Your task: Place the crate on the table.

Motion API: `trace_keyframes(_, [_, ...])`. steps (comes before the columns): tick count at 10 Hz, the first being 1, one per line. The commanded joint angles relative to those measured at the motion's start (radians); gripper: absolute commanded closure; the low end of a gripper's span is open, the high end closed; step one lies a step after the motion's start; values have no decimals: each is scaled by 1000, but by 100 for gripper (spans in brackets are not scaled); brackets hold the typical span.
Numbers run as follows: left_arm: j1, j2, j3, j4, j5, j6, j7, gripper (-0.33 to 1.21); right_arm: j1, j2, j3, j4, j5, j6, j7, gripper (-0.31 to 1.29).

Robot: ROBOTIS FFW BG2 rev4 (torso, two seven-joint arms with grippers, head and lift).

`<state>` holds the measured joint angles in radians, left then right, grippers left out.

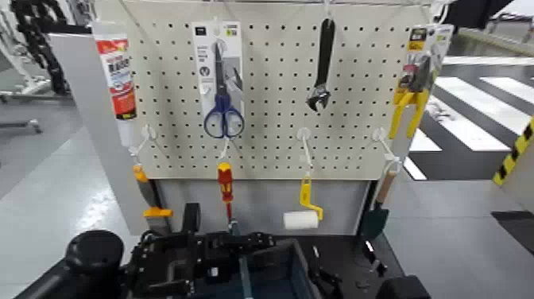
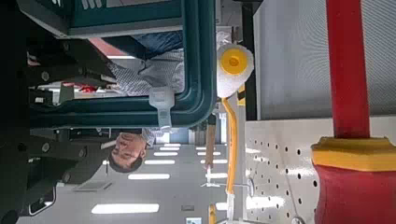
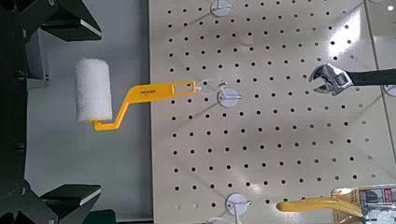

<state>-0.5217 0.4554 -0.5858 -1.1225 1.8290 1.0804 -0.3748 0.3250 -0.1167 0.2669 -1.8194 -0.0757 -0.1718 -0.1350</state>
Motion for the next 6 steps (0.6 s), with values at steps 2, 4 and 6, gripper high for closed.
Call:
trace_keyframes(2, [62,-9,118,-95,-160,-34,23,17,2,-1,-5,-1,-3,0,-2,14])
trace_keyframes(4, [132,-15,205,-212,-212,-51,109,16,3,-3,-6,-1,-3,2,-2,14])
trace_keyframes(6, [223,-38,304,-347,-312,-85,168,16,3,-5,-6,-3,-3,3,-2,14])
